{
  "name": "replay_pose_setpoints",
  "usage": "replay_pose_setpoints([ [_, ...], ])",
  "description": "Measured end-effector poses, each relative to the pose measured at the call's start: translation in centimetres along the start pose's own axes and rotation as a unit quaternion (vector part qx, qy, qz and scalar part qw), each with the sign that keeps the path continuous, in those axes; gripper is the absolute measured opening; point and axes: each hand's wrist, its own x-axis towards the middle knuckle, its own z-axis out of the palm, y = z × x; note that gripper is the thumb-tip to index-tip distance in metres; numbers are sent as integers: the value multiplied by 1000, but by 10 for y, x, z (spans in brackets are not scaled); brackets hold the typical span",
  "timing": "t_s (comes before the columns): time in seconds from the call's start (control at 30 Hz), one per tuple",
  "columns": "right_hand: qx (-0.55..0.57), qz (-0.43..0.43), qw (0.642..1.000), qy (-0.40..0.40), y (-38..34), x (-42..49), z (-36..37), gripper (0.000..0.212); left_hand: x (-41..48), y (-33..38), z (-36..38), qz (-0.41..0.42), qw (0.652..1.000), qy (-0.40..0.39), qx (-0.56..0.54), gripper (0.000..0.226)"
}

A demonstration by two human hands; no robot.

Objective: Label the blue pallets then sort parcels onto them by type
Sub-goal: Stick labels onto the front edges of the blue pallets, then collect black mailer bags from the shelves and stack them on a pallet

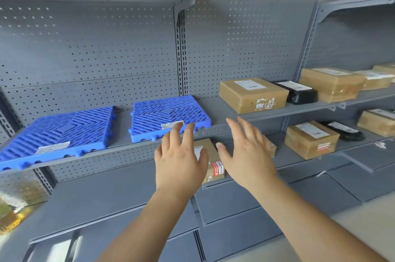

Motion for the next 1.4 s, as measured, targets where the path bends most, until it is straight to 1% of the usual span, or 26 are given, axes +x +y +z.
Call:
replay_pose_setpoints([
  [0.13, -1, 16, 1000, 11, 31, -1, -17, 65, 2, 33, 9, 20, 1000, -8, -3, 63],
  [0.27, -1, 31, 999, 26, 78, 0, -36, 65, 7, 82, 21, 41, 999, -10, -18, 63],
  [0.43, -1, 56, 997, 51, 157, 3, -70, 63, 11, 167, 46, 86, 995, -17, -49, 64],
  [0.6, 10, 71, 995, 67, 241, 4, -105, 61, 10, 258, 80, 113, 990, -28, -78, 64],
  [0.87, 72, 110, 988, 76, 344, 13, -139, 56, 16, 368, 123, 139, 979, -68, -134, 58],
  [1.1, 121, 130, 982, 58, 392, 38, -135, 58, 44, 414, 165, 128, 971, -92, -181, 54],
  [1.27, 138, 128, 981, 42, 420, 79, -113, 54, 83, 423, 210, 111, 964, -99, -218, 55],
  [1.4, 162, 125, 979, 17, 434, 133, -88, 53, 132, 422, 246, 91, 963, -99, -234, 57],
])
